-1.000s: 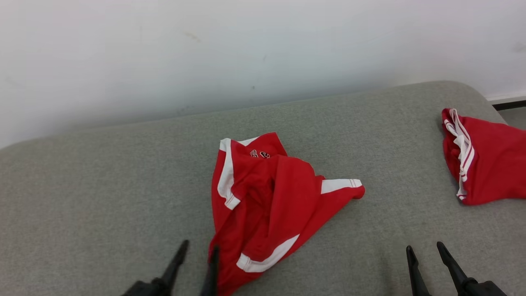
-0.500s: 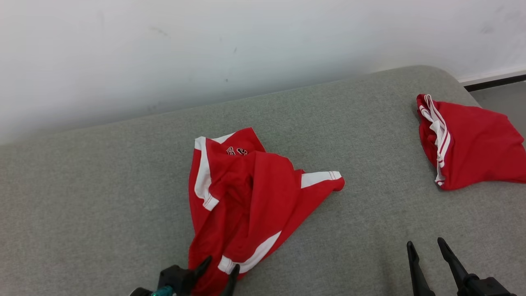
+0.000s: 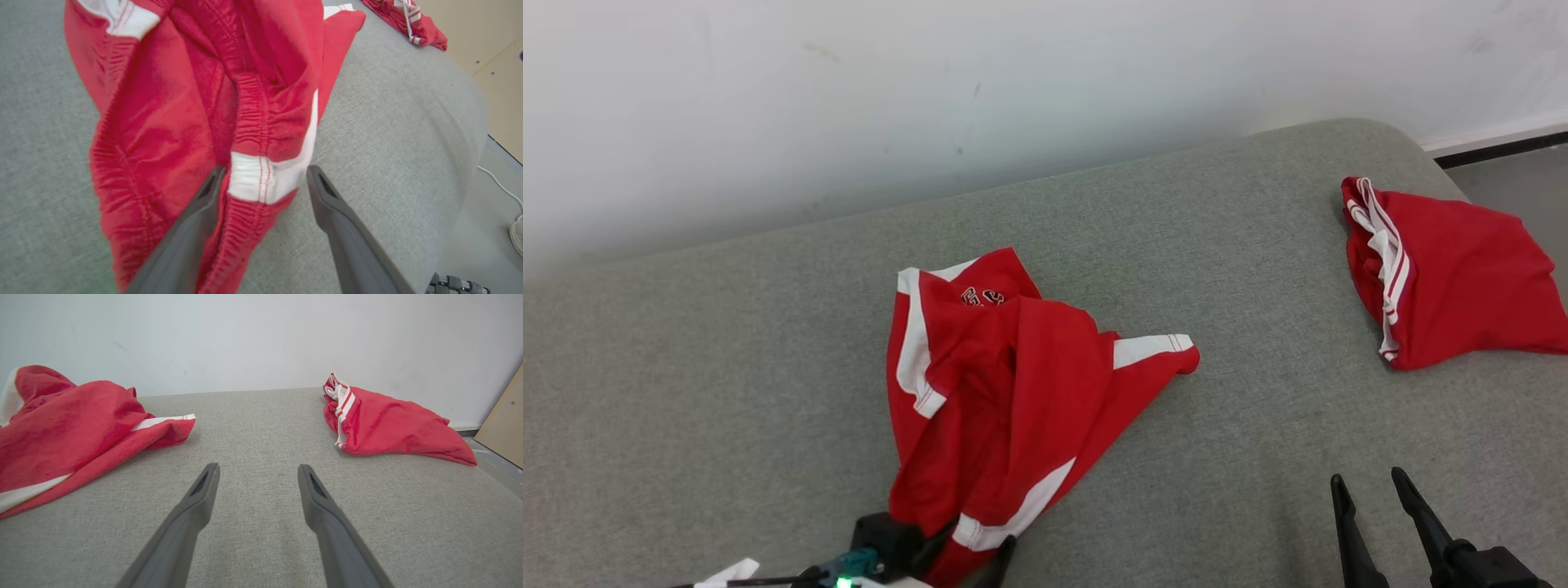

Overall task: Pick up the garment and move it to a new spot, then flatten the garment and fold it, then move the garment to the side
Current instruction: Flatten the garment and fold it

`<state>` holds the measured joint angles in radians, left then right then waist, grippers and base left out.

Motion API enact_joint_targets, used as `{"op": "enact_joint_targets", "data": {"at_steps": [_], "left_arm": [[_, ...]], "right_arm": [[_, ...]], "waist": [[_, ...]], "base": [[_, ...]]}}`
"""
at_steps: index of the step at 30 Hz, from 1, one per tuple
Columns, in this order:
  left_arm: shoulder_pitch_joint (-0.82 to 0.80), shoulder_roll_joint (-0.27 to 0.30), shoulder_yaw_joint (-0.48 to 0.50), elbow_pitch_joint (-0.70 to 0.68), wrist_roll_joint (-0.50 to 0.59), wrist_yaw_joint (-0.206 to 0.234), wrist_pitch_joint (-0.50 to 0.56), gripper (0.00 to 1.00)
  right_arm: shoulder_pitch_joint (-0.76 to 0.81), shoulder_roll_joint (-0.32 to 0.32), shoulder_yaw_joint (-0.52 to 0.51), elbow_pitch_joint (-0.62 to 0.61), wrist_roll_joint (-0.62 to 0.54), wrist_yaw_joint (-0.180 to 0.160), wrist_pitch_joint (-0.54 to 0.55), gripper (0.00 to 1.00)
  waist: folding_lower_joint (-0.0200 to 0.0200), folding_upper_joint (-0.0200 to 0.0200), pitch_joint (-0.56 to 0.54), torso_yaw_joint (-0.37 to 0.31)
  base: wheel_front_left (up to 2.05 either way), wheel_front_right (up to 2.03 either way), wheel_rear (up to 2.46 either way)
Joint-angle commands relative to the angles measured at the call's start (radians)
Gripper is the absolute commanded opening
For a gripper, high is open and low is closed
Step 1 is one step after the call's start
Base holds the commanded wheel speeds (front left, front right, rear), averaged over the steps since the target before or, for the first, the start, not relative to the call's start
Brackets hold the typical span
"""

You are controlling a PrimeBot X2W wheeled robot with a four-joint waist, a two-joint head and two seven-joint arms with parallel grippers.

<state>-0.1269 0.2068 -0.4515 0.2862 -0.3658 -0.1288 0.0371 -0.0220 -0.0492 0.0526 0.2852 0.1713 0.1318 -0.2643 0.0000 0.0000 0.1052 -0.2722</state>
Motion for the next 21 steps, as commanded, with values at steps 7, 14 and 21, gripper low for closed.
{"op": "enact_joint_targets", "data": {"at_steps": [7, 14, 21], "left_arm": [[-0.011, 0.018, -0.046, -0.046, 0.004, -0.002, 0.001, 1.00], [-0.034, 0.023, -0.091, -0.050, 0.013, -0.002, 0.014, 0.44], [-0.071, 0.023, -0.132, -0.029, 0.012, -0.002, 0.011, 0.00]], "right_arm": [[-0.012, -0.003, -0.003, 0.001, 0.010, -0.003, 0.001, 1.00], [-0.017, -0.003, 0.001, 0.002, 0.014, -0.003, 0.001, 1.00], [-0.018, -0.003, 0.005, 0.006, 0.015, -0.003, 0.001, 1.00]], "waist": [[0.0000, 0.0000, 0.001, -0.004], [0.0000, 0.0000, 0.004, -0.006], [0.0000, 0.0000, 0.007, -0.013]], "base": [[0.00, 0.00, 0.00], [0.00, 0.00, 0.00], [0.00, 0.00, 0.00]]}}
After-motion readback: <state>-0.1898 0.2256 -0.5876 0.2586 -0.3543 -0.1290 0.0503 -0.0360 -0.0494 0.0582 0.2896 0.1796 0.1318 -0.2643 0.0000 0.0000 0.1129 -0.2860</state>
